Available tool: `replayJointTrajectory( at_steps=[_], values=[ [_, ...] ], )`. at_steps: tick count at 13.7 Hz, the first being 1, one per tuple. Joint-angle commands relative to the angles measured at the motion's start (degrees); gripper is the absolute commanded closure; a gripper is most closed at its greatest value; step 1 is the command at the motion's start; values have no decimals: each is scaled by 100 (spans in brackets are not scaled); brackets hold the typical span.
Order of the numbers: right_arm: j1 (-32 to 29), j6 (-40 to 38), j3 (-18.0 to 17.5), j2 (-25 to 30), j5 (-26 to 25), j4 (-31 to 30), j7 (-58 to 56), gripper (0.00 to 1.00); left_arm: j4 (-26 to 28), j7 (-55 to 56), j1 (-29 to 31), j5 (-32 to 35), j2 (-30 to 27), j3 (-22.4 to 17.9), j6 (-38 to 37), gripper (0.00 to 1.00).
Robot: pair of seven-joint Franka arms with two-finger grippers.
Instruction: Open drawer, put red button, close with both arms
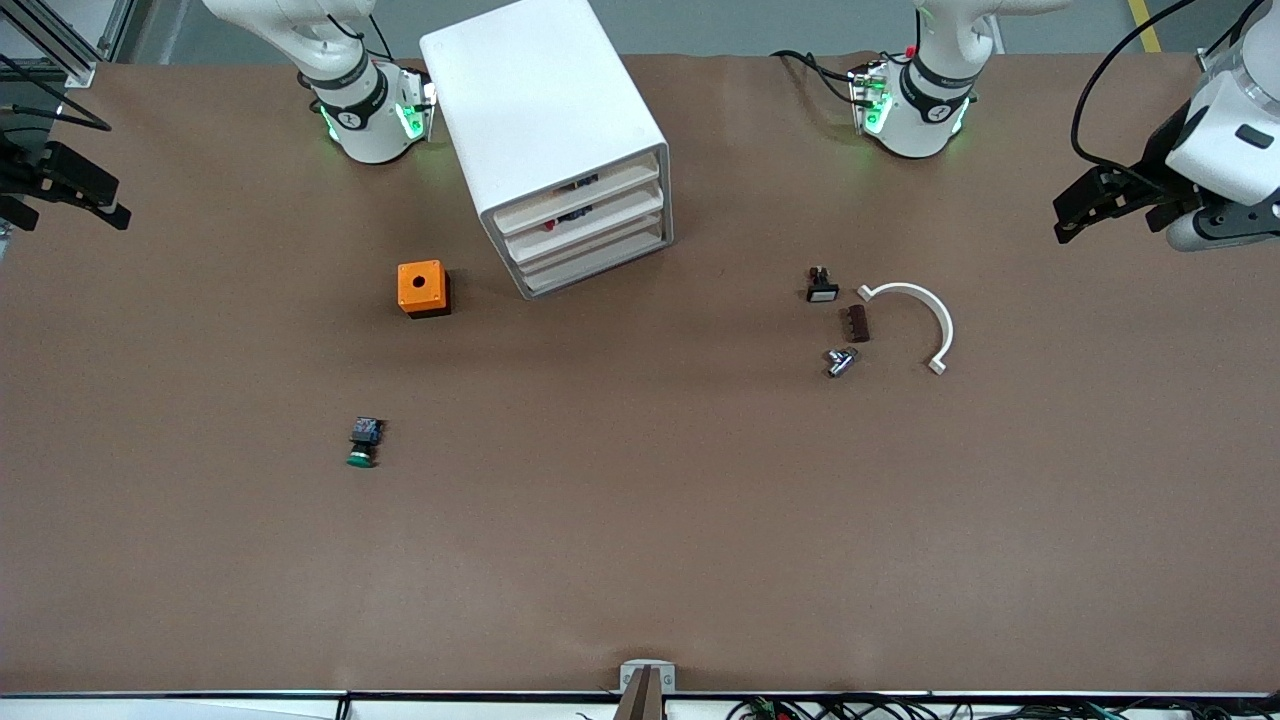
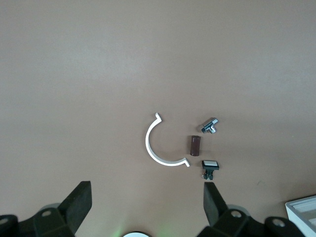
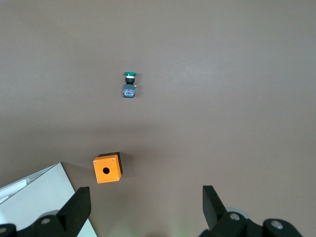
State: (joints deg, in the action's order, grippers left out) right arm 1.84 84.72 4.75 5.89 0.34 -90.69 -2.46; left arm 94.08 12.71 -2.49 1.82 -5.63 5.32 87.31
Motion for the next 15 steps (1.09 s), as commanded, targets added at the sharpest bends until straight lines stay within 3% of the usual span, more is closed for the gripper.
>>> replayJointTrajectory(
  at_steps=[1, 15],
  values=[
    [19, 35, 9, 88, -34, -71, 88, 0, 207, -137, -85, -103, -193, -93, 76, 0],
    [36, 176, 9, 71, 45, -71, 88, 0, -171, -260, -23, -103, -70, -84, -135, 0]
  ],
)
